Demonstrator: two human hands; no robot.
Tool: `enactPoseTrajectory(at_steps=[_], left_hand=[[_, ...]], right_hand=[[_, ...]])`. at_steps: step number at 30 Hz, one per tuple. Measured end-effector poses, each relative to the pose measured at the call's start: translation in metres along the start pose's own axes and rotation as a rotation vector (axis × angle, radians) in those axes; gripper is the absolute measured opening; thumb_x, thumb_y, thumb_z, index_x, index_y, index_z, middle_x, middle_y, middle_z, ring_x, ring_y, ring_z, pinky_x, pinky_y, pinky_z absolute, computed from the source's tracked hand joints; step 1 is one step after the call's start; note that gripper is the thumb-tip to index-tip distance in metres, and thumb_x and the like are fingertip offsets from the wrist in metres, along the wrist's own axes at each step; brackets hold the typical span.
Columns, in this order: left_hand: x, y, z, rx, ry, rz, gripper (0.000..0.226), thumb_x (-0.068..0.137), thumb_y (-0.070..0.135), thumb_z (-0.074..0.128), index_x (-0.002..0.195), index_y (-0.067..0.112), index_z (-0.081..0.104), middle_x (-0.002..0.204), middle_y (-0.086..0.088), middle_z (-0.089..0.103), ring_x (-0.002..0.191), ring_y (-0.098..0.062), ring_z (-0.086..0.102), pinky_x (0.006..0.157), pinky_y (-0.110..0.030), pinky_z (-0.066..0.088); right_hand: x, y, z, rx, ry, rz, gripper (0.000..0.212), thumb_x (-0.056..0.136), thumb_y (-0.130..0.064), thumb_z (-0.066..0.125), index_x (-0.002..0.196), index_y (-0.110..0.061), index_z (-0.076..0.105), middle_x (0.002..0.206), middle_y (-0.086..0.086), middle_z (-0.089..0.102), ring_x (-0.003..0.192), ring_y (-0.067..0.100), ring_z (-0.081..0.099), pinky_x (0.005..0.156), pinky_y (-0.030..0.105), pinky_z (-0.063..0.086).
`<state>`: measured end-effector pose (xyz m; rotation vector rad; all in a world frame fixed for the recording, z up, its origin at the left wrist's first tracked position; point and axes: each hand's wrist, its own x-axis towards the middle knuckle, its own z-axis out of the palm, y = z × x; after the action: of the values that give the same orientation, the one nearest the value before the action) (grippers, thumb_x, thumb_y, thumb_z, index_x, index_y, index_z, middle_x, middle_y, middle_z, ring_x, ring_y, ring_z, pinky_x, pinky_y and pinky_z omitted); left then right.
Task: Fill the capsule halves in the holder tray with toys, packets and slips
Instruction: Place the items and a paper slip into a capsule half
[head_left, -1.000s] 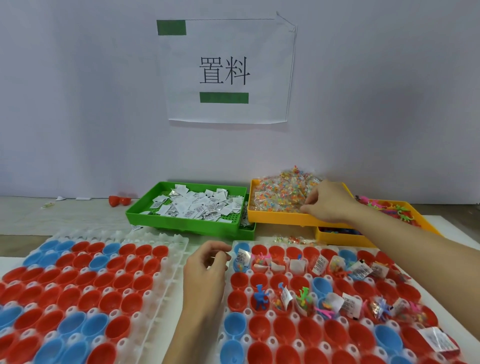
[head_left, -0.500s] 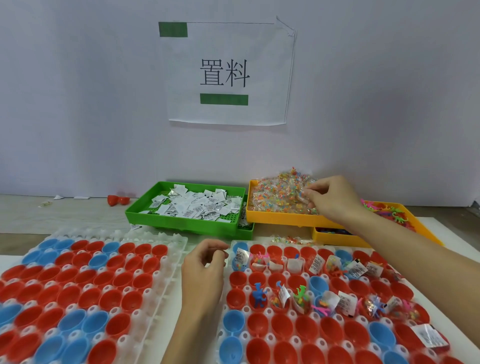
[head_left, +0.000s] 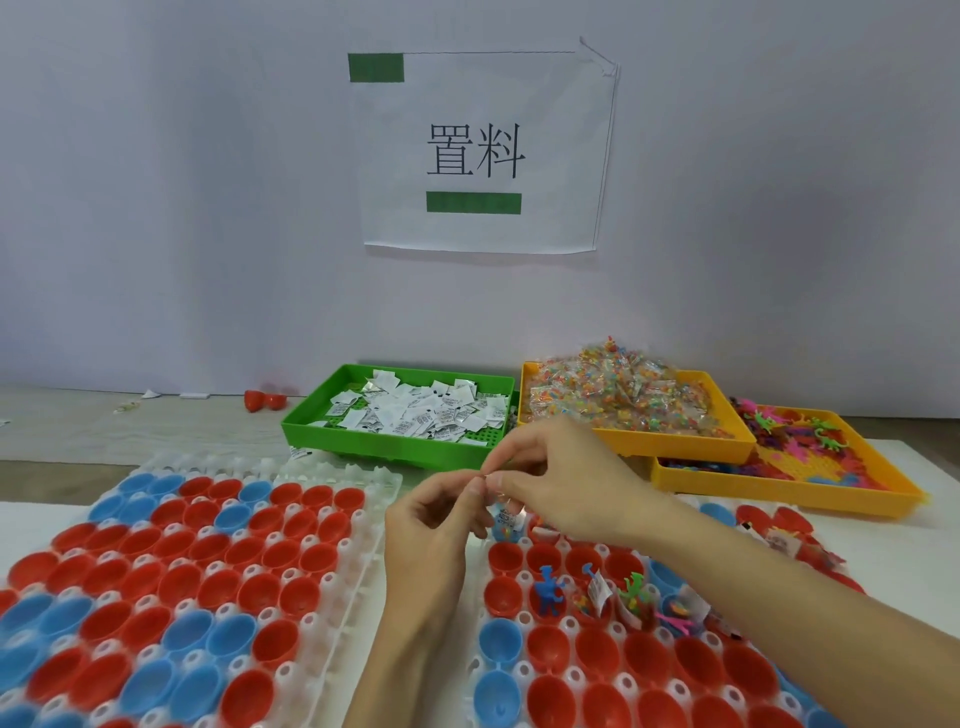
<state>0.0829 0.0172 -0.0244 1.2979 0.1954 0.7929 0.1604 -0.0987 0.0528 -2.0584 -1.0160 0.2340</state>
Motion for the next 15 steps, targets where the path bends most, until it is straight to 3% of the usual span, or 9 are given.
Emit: enactPoseTrajectory(at_steps=[2,4,9,15], left_hand=[[-0.0001,0.0016,-0.0005,0.007,-0.023,-0.004,0.008,0.084,0.001,0.069,0.090,-0.001,0.074,0.069,-0.011,0.068,0.059,-0.011,0.058,0.057,-0.020,0.049],[0.0003,0.0027,-0.0006,0.002,-0.015,-0.014,0.010,0.082,0.001,0.072,0.092,0.000,0.074,0.074,-0.017,0.069,0.062,-0.013,0.061,0.059,-0.023,0.052],[0.0006,0.0010,-0.0005,-0.078,-0.009,-0.063,0.015,0.081,-0.002,0.072,0.089,0.011,0.073,0.065,-0.015,0.060,0.059,-0.020,0.057,0.063,-0.030,0.053],[0.0014,0.0010,-0.0024,-0.132,-0.084,-0.100,0.013,0.066,0.001,0.068,0.075,0.009,0.074,0.069,-0.015,0.065,0.060,-0.019,0.059,0.061,-0.028,0.052]], right_hand=[[0.0013,0.0019,0.0043,-0.032,0.056,0.021,0.006,0.091,-0.019,0.071,0.090,-0.025,0.073,0.072,-0.006,0.073,0.064,0.002,0.067,0.058,0.012,0.046],[0.0012,0.0039,0.0065,-0.014,0.086,0.054,0.004,0.091,-0.022,0.071,0.094,-0.024,0.070,0.069,-0.002,0.073,0.060,0.003,0.067,0.055,0.011,0.045],[-0.0007,0.0027,0.0075,0.196,0.059,0.135,0.006,0.094,-0.023,0.067,0.093,-0.019,0.072,0.069,0.004,0.074,0.059,0.016,0.072,0.056,0.023,0.055],[-0.0050,0.0026,0.0069,0.187,0.102,0.182,0.009,0.091,-0.016,0.072,0.082,-0.016,0.074,0.070,0.005,0.075,0.064,0.018,0.072,0.074,0.038,0.062]])
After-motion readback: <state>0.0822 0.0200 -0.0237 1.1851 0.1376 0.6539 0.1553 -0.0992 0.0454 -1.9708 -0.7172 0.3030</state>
